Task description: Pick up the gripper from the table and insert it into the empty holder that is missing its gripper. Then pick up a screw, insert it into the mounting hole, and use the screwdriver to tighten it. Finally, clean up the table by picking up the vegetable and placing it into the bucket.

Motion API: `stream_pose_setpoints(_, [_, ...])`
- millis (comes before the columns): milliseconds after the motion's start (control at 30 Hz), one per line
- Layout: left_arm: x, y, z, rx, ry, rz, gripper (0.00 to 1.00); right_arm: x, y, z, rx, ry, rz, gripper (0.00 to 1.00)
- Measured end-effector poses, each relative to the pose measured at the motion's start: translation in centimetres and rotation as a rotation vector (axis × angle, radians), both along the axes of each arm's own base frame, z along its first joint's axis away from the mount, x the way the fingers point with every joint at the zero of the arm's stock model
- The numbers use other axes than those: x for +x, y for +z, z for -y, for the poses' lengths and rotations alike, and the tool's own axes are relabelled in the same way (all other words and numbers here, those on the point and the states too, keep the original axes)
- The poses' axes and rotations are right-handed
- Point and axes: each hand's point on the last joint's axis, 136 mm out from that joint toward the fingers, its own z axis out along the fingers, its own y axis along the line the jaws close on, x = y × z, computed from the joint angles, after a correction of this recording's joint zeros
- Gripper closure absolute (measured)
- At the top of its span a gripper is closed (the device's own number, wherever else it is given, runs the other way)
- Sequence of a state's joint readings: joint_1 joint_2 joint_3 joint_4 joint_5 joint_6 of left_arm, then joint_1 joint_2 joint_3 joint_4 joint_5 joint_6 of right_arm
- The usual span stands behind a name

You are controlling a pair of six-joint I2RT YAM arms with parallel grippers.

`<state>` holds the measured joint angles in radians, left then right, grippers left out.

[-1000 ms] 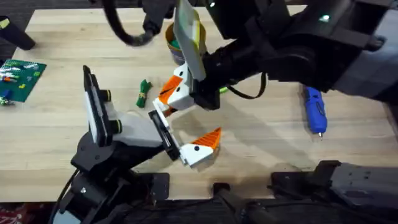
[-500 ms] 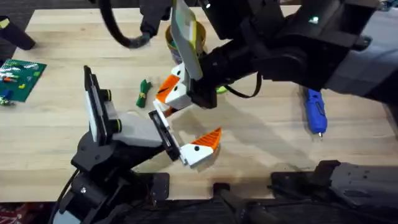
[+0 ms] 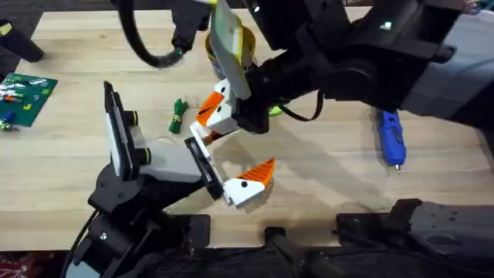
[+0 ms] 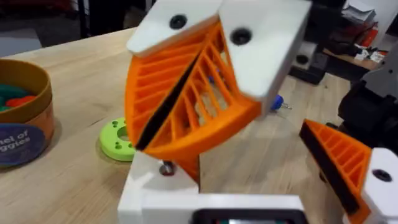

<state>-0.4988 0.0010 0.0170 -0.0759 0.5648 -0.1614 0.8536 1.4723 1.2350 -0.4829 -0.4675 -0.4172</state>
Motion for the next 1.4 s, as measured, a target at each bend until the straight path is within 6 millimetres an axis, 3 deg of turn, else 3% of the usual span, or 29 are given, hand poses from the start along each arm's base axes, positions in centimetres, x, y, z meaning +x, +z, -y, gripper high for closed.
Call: stream_pose_setpoints(1400, [0.00,0.01,0.00,0.000,0.000,0.001,0.015,0.13,0.04,-0.08,0.009,-0.085,-0.099,0.991])
